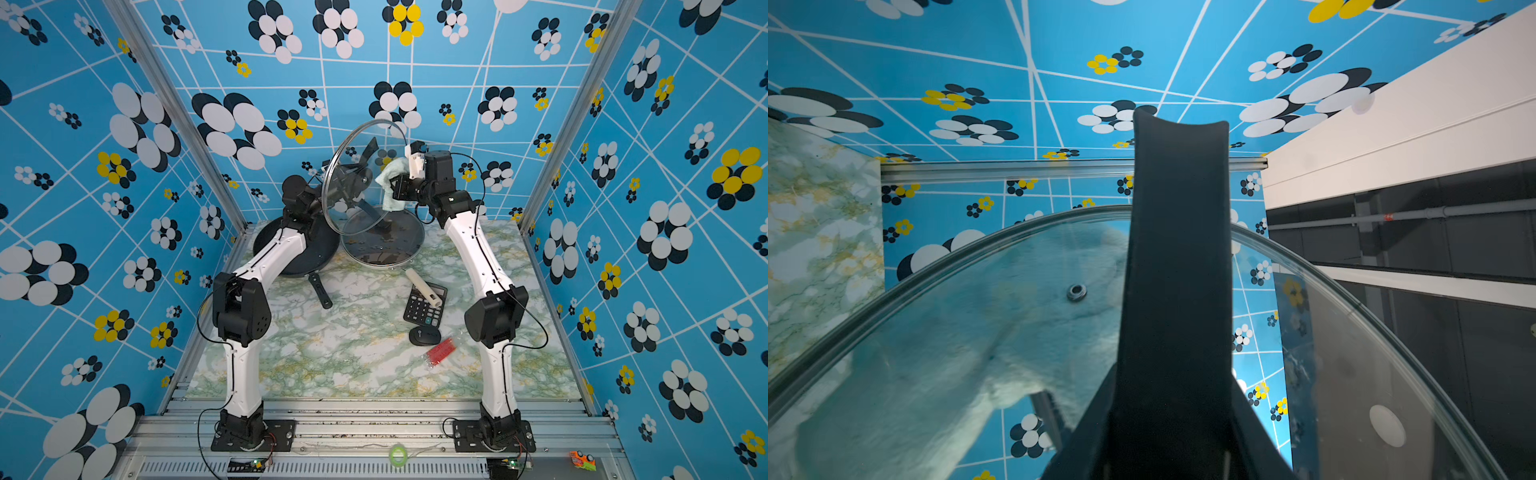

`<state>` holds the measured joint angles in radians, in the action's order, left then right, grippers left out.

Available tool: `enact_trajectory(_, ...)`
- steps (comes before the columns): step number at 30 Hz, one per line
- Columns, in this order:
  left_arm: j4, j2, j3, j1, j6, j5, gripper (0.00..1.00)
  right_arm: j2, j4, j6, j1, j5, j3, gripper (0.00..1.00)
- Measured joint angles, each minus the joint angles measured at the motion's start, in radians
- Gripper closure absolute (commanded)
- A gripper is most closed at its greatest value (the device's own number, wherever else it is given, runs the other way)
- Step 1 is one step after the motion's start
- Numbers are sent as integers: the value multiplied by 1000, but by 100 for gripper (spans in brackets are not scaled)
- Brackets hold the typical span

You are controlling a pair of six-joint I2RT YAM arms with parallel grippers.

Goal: Wipe the pot lid with a cloth
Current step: Wipe the pot lid.

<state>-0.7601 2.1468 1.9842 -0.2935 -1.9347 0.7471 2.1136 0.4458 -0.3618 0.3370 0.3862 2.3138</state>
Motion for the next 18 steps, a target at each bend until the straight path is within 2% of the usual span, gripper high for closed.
enact_trajectory(4,-34,26,42,4,-3,2,100,-42,-68,-21,23,12,-187,100)
enact_trajectory(9,-34,58,54,10,-8,-2,100,-111,-126,-49,117,10,-356,100)
enact_trajectory(14,-10,58,63,20,13,-10,100,-156,-137,-66,214,15,-380,100)
enact_trajectory(18,-2,58,84,19,24,-15,100,-183,-121,-53,253,25,-328,100)
